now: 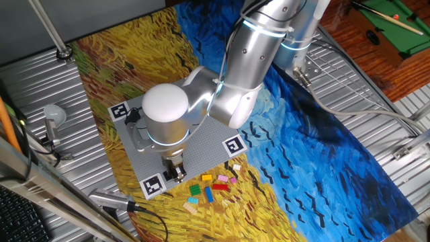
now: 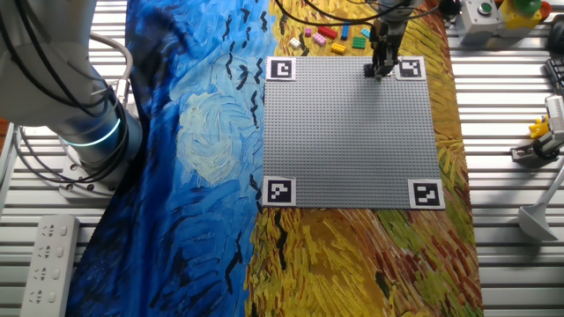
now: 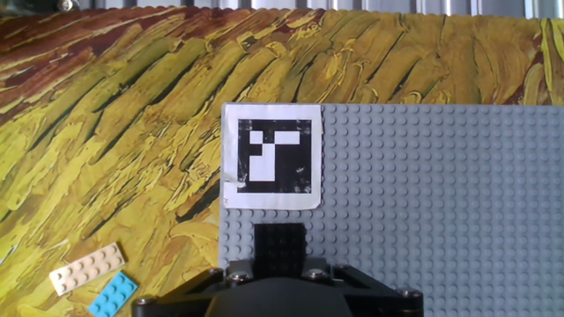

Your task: Stack small Lego blocks randomly, one at a time

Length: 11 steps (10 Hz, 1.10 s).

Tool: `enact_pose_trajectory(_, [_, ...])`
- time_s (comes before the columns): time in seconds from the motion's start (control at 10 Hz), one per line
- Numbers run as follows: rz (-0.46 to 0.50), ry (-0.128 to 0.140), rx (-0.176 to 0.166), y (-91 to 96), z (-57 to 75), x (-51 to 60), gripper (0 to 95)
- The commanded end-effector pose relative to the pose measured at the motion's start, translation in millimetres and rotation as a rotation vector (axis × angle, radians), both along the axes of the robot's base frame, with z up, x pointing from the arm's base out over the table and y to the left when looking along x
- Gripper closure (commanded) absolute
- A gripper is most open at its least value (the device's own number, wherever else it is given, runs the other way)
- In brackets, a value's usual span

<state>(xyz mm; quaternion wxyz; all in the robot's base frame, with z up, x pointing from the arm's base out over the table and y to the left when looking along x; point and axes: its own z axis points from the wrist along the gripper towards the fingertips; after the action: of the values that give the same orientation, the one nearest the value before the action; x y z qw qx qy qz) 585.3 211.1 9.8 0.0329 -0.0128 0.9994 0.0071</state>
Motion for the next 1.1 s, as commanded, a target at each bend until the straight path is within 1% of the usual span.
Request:
enact_pose_trajectory(0.1, [0.0,-0.002,-0.001,-0.1,-0.1,0.3,57.0])
enact_pose_trajectory(0.8, [0.007,-0.003,0.005,0.0,0.0,0.4,57.0])
enact_pose_trajectory(1.1, [0.009,0.001,0.007,-0.5,0.5,-2.7,57.0])
